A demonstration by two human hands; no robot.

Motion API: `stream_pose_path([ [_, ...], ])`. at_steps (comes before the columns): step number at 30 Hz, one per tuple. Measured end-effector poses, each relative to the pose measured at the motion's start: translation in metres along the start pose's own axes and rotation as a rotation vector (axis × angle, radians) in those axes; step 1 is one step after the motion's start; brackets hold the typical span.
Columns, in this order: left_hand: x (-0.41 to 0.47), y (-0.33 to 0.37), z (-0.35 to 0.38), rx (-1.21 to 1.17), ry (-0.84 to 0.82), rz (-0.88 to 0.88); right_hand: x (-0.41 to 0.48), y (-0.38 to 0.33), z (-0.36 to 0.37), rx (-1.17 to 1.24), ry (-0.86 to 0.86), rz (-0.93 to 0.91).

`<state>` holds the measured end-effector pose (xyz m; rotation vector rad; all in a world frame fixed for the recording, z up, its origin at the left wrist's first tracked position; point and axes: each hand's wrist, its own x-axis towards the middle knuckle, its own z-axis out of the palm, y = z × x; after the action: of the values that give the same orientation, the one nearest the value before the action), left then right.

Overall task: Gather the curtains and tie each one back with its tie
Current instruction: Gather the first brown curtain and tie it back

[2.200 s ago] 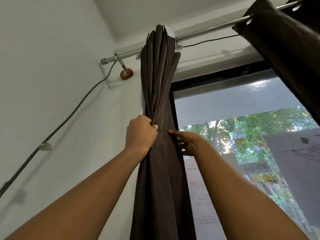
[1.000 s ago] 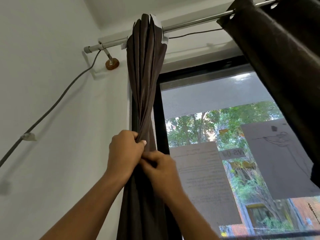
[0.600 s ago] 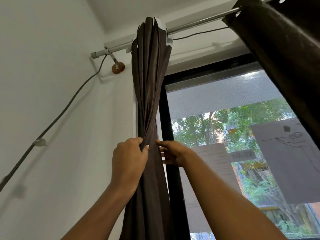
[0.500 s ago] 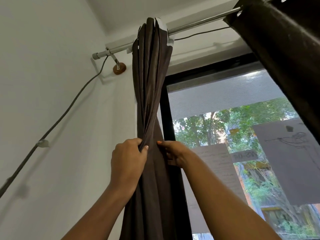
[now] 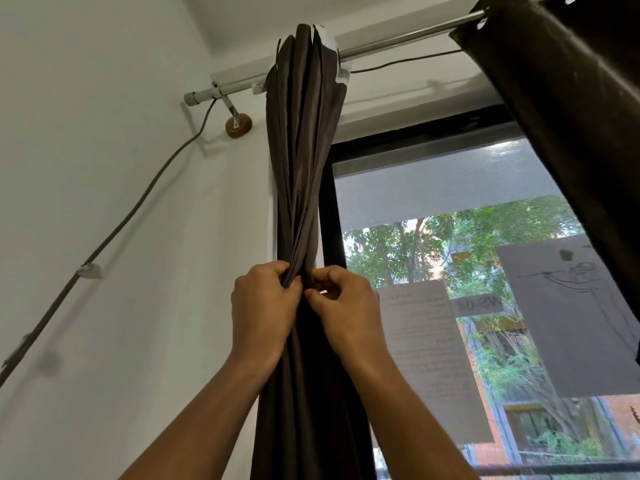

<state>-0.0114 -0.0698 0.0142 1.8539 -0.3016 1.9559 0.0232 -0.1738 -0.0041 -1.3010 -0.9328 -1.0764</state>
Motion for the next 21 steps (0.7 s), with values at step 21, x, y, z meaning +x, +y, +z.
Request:
stream_pose_path([
  [21, 0.003, 0.001, -0.001, -0.038, -0.19, -0.103, 0.025, -0.006, -0.018, 0.165, -0.025, 0.252],
])
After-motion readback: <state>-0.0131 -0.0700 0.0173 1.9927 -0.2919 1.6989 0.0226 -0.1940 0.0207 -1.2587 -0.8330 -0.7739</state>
